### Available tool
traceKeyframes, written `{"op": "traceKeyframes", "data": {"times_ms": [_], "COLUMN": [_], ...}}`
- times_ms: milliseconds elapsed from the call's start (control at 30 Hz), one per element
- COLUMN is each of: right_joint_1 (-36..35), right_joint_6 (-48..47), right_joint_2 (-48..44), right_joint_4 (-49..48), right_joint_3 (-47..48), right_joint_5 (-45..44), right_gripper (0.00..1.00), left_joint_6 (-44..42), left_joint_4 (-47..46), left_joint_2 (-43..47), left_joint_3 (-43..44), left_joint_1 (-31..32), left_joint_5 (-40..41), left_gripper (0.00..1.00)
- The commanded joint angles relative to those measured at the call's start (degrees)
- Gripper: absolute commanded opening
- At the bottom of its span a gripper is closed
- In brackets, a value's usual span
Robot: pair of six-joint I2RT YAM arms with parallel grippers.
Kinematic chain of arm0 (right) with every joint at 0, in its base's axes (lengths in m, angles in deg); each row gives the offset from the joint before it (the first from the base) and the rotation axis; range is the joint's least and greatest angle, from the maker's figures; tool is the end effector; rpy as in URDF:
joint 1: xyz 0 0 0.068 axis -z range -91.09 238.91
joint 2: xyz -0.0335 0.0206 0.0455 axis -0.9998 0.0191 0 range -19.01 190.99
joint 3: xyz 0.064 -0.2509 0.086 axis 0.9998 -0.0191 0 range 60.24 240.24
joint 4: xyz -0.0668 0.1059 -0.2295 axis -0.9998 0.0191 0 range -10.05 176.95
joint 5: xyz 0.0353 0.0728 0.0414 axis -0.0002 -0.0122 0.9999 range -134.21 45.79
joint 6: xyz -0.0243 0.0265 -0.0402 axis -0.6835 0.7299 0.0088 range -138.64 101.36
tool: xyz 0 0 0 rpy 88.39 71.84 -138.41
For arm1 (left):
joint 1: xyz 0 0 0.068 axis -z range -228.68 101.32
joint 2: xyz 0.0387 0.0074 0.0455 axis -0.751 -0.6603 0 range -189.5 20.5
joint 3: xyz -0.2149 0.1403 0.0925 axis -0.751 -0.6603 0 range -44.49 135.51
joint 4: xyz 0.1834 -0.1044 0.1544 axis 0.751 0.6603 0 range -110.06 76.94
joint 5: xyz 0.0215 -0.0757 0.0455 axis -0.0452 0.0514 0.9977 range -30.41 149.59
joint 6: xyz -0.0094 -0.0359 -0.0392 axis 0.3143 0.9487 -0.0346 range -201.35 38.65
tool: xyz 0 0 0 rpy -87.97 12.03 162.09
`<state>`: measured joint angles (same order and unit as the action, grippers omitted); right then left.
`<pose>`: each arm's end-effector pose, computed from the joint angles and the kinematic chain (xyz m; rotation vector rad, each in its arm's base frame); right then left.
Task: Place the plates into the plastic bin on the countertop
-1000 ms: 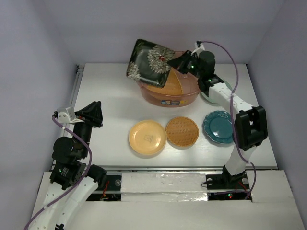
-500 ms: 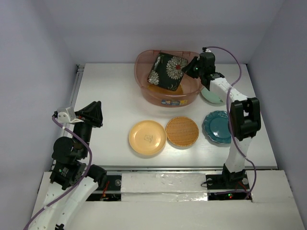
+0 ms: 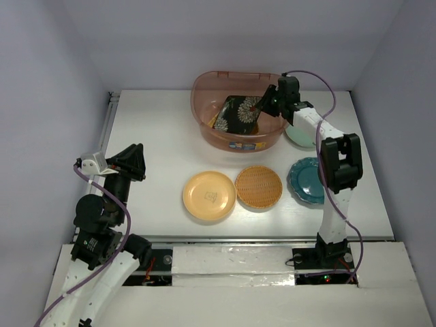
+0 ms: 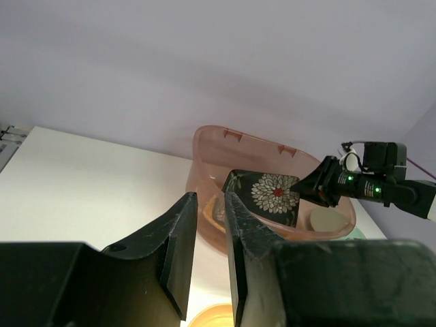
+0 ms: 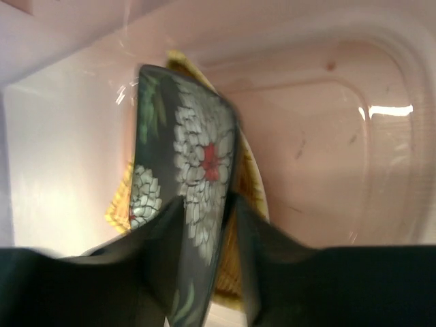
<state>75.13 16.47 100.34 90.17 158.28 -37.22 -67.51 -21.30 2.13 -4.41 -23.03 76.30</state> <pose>0.4773 0.1215 0.2533 0.3305 2.1575 0.6265 0.0717 -0.0229 0.3853 -0.1376 1.1913 -0.4351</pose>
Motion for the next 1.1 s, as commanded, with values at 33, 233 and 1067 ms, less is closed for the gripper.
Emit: {"op": "traceKeyframes", "data": {"times_ms": [33, 233, 1067], "right_joint_1": [-0.46, -0.46, -31.39], "right_joint_6": [-0.04, -0.84, -24.22], "right_joint_2": [-5.0, -11.22, -26.02], "right_joint_4": [-4.77, -7.49, 2.17], "right_joint_3": [3.74, 0.58, -26.84], "right_joint_5": [-0.13, -1.53, -0.56], "right_gripper": [0.46, 0.51, 0.0], "left_joint_6": [-0.05, 0.04, 0.39], "left_joint_4": [-2.9, -2.9, -3.07], "left_joint_2": [-0.53, -0.53, -1.14], "left_joint_3": [0.0, 0.0, -0.08], "left_joint_1": [-0.34, -0.34, -0.86], "left_joint_5": [-0.54, -0.54, -1.68], "left_gripper": [0.2, 0.2, 0.2]}}
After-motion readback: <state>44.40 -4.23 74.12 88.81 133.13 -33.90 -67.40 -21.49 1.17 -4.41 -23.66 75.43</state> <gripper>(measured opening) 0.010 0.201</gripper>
